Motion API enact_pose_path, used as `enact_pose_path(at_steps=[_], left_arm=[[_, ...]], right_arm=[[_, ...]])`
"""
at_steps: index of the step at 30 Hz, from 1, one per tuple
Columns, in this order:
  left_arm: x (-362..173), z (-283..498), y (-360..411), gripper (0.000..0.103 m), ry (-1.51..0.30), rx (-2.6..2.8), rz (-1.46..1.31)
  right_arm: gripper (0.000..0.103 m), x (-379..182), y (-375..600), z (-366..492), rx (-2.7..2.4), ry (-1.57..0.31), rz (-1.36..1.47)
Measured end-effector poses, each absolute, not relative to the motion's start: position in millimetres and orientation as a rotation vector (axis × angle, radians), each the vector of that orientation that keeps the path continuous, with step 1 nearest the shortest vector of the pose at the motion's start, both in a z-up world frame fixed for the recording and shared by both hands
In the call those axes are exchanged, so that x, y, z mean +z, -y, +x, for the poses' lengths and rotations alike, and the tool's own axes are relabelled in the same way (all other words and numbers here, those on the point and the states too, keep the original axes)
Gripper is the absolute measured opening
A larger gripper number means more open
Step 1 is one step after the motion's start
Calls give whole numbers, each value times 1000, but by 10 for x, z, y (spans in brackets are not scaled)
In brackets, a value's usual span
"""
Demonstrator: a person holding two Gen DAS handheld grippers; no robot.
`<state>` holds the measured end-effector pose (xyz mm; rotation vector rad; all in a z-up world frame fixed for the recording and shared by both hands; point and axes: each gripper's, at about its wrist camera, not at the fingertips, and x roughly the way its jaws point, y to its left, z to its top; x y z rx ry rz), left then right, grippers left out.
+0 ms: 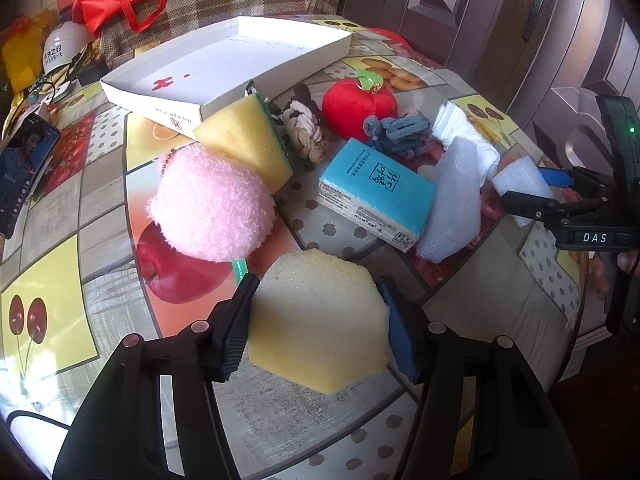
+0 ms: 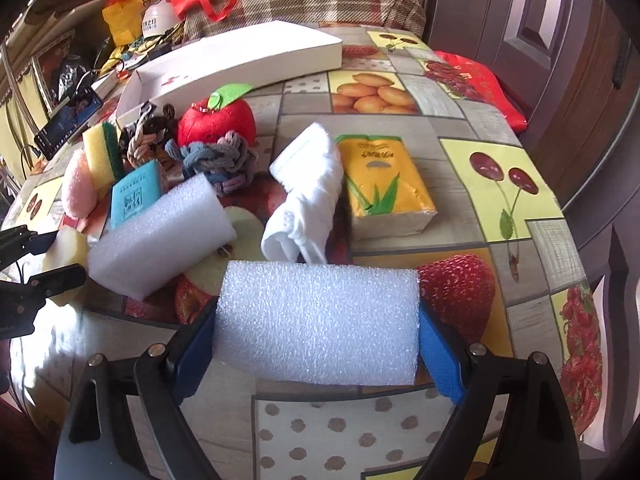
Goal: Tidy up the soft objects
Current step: 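Grasp the white foam block with the right tool while the left tool grasps the yellow octagonal sponge, then lift and carry the foam block and yellow sponge over the white tray with both tools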
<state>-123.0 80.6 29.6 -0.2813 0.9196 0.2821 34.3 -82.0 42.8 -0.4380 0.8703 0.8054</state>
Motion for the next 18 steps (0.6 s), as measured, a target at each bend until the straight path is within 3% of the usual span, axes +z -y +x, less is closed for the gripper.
enact_pose_path(at_steps=[9,18], left_arm=[[1261,-1273,-1034,60,-682,372,-206],[3023,-1012,-1583,60,-348,478,-61]], right_arm=[[90,1578,957,454,820,-586,-197],[90,3065,779,617,919,-303,18]])
